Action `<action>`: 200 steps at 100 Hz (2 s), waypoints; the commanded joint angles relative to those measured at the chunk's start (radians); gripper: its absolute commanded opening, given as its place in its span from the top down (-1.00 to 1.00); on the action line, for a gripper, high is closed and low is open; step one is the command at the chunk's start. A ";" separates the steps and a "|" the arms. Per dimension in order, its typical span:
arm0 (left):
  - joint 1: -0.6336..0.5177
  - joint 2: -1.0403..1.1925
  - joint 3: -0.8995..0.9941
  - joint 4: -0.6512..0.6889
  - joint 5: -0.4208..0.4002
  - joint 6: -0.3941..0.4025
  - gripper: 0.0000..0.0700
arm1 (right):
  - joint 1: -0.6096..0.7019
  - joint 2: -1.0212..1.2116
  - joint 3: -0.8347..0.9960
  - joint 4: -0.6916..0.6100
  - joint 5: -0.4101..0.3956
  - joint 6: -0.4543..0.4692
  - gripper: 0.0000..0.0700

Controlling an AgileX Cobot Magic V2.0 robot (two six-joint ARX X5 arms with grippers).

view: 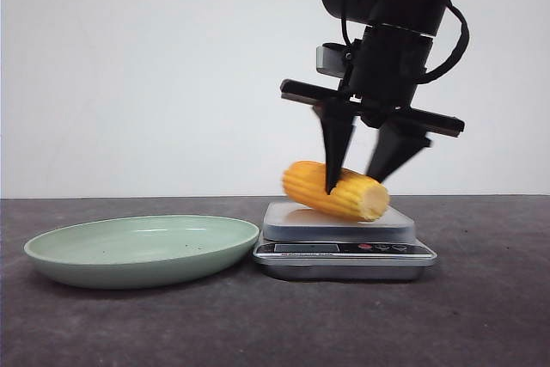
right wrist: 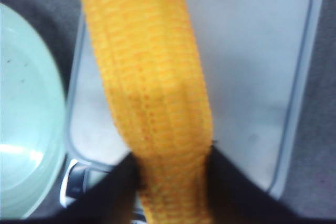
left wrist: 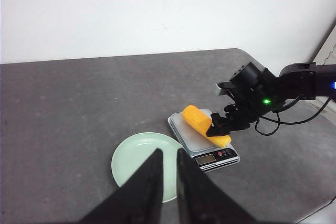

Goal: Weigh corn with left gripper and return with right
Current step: 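Close the right gripper on the corn cob and lift it, then carry the corn with the right gripper over the plate and lower it, then open the right gripper to release the corn onto the plate, withdraw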

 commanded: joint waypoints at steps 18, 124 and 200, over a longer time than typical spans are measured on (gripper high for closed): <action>-0.007 0.005 0.015 -0.028 0.006 0.011 0.99 | -0.006 -0.040 0.026 0.119 -0.111 0.013 0.98; -0.007 0.006 0.012 -0.026 0.026 0.048 0.99 | 0.187 0.023 0.242 0.127 -0.057 0.121 0.99; -0.007 0.006 0.012 -0.032 0.027 0.040 0.99 | 0.282 0.238 0.245 0.169 -0.081 0.183 -0.85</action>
